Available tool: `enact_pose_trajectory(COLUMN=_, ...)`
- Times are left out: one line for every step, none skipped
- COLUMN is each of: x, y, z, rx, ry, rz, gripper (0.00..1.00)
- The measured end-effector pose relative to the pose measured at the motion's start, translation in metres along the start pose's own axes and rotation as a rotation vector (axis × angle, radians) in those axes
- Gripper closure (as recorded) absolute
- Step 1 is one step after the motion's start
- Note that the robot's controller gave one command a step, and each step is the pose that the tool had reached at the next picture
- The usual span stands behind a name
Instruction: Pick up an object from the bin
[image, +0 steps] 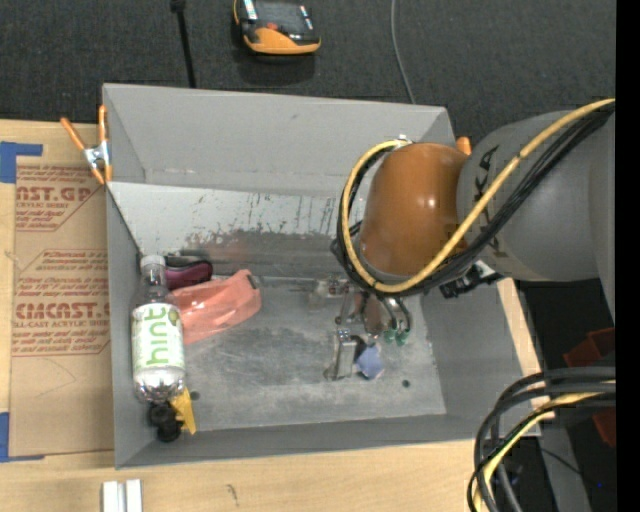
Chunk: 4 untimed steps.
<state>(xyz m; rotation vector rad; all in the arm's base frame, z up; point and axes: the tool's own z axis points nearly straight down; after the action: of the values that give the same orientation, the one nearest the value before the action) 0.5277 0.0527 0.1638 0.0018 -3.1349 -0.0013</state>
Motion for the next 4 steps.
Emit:
enact_pose_trajectory(x=-0.002, y=0.0, z=-0.004, rx=0.0, ry=-0.007, rz=0.001, gripper=0.0)
enact_pose_trajectory(x=-0.021, y=-0.024, z=0.005, rx=-0.003, ry=-0.01, rz=0.037, gripper=0.0)
enact_pose_trajectory(x=-0.024, y=-0.056, z=0.037, rx=0.001, ry=-0.011, rz=0.122, gripper=0.0)
enact_pose_trajectory(x=-0.022, y=-0.068, z=0.045, rx=0.0, ry=-0.004, rz=0.019, gripper=0.0)
